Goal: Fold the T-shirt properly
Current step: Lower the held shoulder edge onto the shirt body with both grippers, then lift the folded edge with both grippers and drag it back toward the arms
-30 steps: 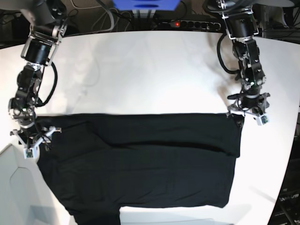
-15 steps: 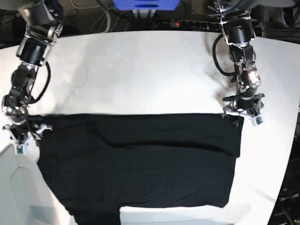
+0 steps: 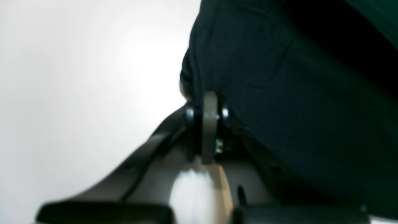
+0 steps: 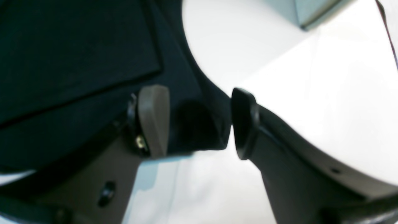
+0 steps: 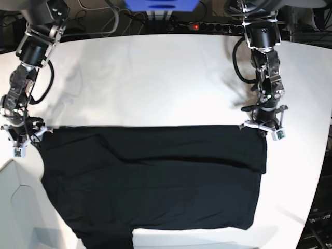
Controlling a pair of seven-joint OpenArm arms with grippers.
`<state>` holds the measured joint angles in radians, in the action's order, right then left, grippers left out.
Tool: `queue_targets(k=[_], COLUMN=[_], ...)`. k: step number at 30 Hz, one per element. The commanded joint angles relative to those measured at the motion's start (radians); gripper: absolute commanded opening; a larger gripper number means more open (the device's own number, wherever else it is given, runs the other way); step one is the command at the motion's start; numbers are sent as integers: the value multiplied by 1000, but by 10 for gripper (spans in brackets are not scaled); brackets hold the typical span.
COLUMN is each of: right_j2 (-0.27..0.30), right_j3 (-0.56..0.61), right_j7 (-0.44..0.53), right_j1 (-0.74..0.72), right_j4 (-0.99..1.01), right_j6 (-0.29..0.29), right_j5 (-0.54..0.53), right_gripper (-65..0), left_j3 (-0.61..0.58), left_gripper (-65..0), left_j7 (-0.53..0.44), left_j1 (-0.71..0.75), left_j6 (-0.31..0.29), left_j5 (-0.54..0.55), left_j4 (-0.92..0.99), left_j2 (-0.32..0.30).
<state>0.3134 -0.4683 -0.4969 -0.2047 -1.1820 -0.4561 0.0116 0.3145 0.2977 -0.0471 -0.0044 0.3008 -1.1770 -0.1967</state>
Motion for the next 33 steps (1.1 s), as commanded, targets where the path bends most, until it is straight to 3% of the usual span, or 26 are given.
queue_targets(k=[1,13,16,21,33], right_j2=[19,19,16,19,25], right_j3=[-5,-68,-66,-65,-73], right_j7=[16,54,74,71,66], right_j1=[-12,24,41,58,261], right_j4=[-16,104,107,106,-181], right_j6=[-2,-2,-2,-2,-3], right_j5=[-9,-9,-9,-9,-11], right_gripper=[-328,-342,-425,-650,-650], left_j3=[4,4,4,4,5], left_gripper=[-641,-641,-641,-641,-642], left_j7=[27,30,27,33,34], left_j1=[-1,23,36,45,218], left_j6=[-1,-1,-1,-1,-1], left_j5=[-2,-2,-4,-8,-2], left_j4=[-5,-7,-7,-7,-226], left_j2=[-8,-14,-16,-16,-16])
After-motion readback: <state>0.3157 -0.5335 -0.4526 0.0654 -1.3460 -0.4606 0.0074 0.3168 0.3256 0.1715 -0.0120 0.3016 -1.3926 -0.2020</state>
